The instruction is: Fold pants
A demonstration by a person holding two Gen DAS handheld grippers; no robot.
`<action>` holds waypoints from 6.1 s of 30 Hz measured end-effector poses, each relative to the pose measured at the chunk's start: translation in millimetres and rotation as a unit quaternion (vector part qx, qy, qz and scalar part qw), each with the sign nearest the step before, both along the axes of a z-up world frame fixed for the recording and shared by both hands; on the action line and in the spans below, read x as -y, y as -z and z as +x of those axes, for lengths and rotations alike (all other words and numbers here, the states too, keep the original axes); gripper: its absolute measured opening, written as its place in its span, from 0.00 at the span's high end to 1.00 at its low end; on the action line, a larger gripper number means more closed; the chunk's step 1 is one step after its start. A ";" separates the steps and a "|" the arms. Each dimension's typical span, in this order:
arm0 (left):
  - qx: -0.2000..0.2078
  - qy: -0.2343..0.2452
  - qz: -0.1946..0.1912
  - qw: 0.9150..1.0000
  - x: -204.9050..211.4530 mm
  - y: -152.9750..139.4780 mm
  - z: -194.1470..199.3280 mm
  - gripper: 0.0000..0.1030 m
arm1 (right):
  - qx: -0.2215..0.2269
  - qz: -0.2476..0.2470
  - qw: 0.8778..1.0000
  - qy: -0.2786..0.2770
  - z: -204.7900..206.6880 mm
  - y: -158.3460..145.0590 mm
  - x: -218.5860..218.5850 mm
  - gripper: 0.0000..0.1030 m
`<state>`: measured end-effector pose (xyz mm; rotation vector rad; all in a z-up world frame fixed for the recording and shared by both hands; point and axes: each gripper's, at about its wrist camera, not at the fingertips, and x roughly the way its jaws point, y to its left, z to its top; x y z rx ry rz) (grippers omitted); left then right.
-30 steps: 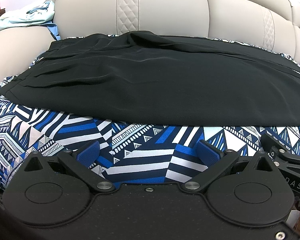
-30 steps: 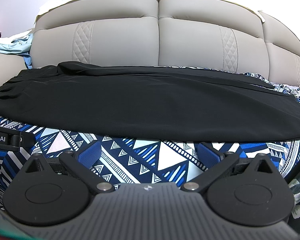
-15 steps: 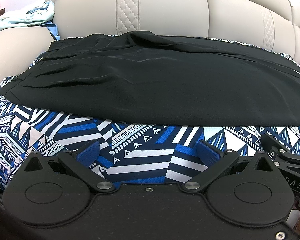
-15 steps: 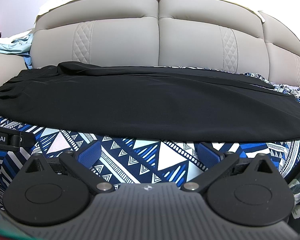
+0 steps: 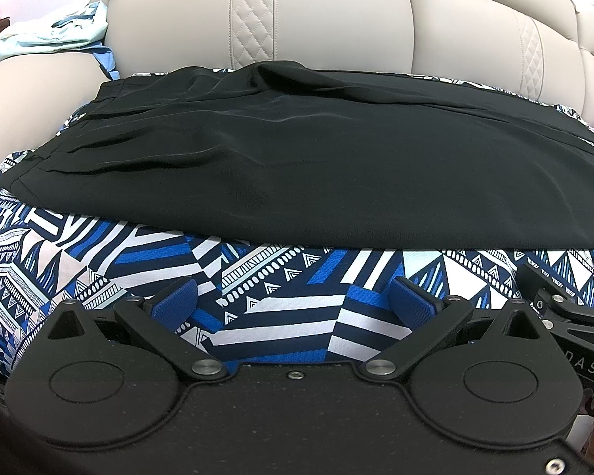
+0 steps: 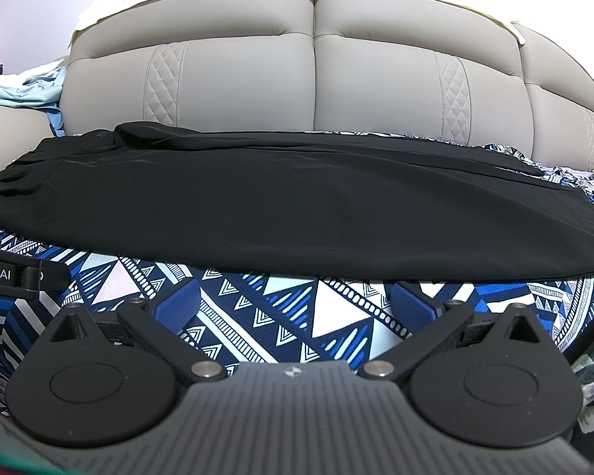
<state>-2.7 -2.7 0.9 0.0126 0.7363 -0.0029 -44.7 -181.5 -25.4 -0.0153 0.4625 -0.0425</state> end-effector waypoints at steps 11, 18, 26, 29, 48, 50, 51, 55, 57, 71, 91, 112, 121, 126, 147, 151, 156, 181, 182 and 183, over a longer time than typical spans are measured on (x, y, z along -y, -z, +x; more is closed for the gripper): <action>0.000 0.000 0.000 1.000 -1.0 0.6 -0.3 0.00 | 0.000 0.000 1.000 0.000 -0.7 0.3 -0.2 0.00; 0.000 0.000 0.000 1.000 -1.0 0.5 -0.4 0.00 | 0.000 0.000 1.000 0.000 -0.5 0.1 0.1 0.00; 0.000 0.000 0.000 1.000 -1.2 0.6 -0.1 0.00 | 0.000 0.000 1.000 0.000 -0.2 0.4 0.0 0.00; 0.000 0.000 0.000 1.000 -1.2 0.5 -0.2 0.00 | 0.001 0.000 1.000 0.000 -0.2 0.8 -0.2 0.00; -0.039 -0.068 -0.148 0.986 -84.5 -67.3 58.8 0.00 | 0.039 -0.004 0.999 -0.014 29.2 -74.8 13.1 0.00; -0.032 -0.095 -0.152 0.983 -105.0 -81.3 85.1 0.00 | 0.041 0.006 0.999 -0.013 50.0 -82.9 17.3 0.00; -0.024 -0.109 -0.149 0.982 -115.2 -88.2 99.1 0.00 | 0.041 0.008 0.999 -0.015 63.0 -87.0 18.1 0.00; 0.012 -0.164 -0.124 0.979 -154.8 -111.8 164.5 0.00 | 0.031 0.024 0.998 -0.042 113.8 -94.6 17.9 0.00; 0.016 -0.187 -0.122 0.975 -171.1 -117.7 204.0 0.00 | 0.016 0.053 0.997 -0.057 145.8 -97.6 21.1 0.00; -0.052 -0.421 -0.163 0.891 -247.0 -45.2 406.3 0.00 | -0.002 0.038 0.999 -0.031 213.1 -66.3 22.1 0.00; 0.052 -0.434 -0.119 0.891 -227.5 -55.7 371.7 0.98 | 0.063 0.012 0.997 -0.051 186.9 -79.9 12.3 0.08; 0.106 -0.306 -0.178 0.929 -225.0 -79.6 186.6 0.99 | -0.085 0.371 0.905 -0.189 191.3 -79.5 -26.5 0.62; 0.136 -0.276 -0.216 0.927 -241.5 -37.4 134.4 0.99 | -0.190 0.423 0.857 -0.225 238.1 -57.3 -143.6 0.55; 0.132 -0.262 -0.247 0.924 -256.6 -45.7 139.7 0.99 | -0.217 0.416 0.861 -0.199 272.8 -41.7 -196.1 0.41; 0.085 -0.184 -0.432 0.879 -274.1 -15.5 94.2 0.50 | -0.139 0.380 0.900 -0.160 246.7 -91.6 -215.9 0.94; 0.106 -0.200 -0.464 0.856 -286.0 -14.0 87.2 0.39 | -0.130 0.372 0.905 -0.163 226.4 -102.0 -218.6 0.94; 0.093 -0.229 -0.506 0.826 -298.0 -0.5 88.1 0.37 | -0.128 0.367 0.908 -0.156 196.5 -95.3 -216.6 0.94; 0.079 -0.325 -0.393 0.856 -304.6 8.6 96.0 0.92 | -0.036 0.314 0.933 0.172 229.2 -44.1 -12.2 0.74; 0.079 -0.325 -0.390 0.858 -304.1 8.1 97.0 0.92 | -0.033 0.303 0.934 0.187 233.2 -44.9 4.1 0.73; 0.079 -0.325 -0.388 0.859 -304.1 8.0 98.2 0.92 | -0.033 0.287 0.934 0.209 238.9 -46.3 20.5 0.73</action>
